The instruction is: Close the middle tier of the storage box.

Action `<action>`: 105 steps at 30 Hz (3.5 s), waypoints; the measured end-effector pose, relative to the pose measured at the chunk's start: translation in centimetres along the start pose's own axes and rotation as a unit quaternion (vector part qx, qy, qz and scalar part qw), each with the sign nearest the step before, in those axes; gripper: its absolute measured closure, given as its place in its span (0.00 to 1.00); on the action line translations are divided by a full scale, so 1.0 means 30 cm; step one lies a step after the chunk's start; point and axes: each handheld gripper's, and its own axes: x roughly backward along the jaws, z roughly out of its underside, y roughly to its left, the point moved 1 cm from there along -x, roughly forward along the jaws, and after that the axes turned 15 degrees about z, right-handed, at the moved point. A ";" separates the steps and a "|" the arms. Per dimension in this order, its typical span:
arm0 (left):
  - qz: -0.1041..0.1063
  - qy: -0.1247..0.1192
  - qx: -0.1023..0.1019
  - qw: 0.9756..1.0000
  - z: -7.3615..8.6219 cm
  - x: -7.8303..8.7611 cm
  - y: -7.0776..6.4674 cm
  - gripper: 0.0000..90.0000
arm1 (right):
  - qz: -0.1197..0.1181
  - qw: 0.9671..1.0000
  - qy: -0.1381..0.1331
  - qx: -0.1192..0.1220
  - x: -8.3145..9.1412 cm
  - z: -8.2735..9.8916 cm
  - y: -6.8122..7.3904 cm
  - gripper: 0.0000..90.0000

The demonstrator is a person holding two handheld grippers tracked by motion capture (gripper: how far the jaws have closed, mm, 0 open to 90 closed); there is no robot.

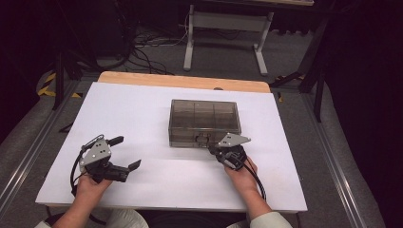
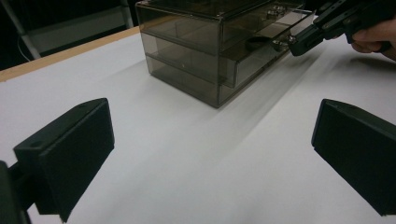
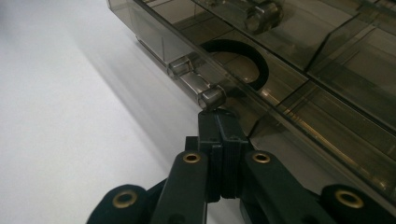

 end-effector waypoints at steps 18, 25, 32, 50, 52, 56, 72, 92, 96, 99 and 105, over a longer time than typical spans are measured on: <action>0.002 0.002 -0.005 1.000 0.000 -0.001 0.000 0.00 | 0.027 1.000 0.003 -0.015 -0.031 -0.018 -0.009 1.00; 0.005 0.000 -0.003 1.000 0.000 -0.002 -0.002 0.00 | 0.039 0.999 0.002 -0.020 -0.039 -0.023 -0.012 1.00; 0.004 0.001 -0.005 1.000 0.000 0.000 -0.002 0.00 | 0.042 0.999 0.002 -0.024 -0.041 -0.022 -0.011 1.00; 0.006 -0.004 -0.005 1.000 -0.001 0.003 -0.004 0.00 | 0.027 0.999 -0.026 -0.016 0.068 -0.035 -0.001 1.00; 0.006 -0.005 -0.004 1.000 -0.001 0.004 -0.004 0.00 | 0.025 0.999 -0.026 -0.016 0.068 -0.035 -0.002 1.00; 0.007 -0.005 -0.003 1.000 -0.001 0.003 -0.003 0.00 | 0.023 0.999 -0.028 -0.014 0.070 -0.036 0.000 1.00; 0.006 -0.005 -0.004 1.000 -0.001 0.005 -0.002 0.00 | -0.007 0.997 -0.077 -0.024 0.155 -0.031 -0.027 0.44; 0.006 -0.004 -0.005 1.000 -0.001 0.002 -0.003 0.00 | 0.004 0.991 -0.124 -0.051 0.254 0.062 -0.094 0.03; 0.006 -0.003 -0.005 1.000 -0.001 0.001 -0.003 0.00 | 0.006 0.989 -0.138 -0.058 0.274 0.089 -0.108 0.02; 0.006 -0.004 -0.004 1.000 0.000 0.001 -0.003 0.00 | 0.009 0.988 -0.141 -0.063 0.285 0.111 -0.116 0.02; 0.005 -0.004 -0.003 1.000 0.000 0.001 -0.003 0.00 | 0.014 0.988 -0.137 -0.066 0.302 0.158 -0.128 0.02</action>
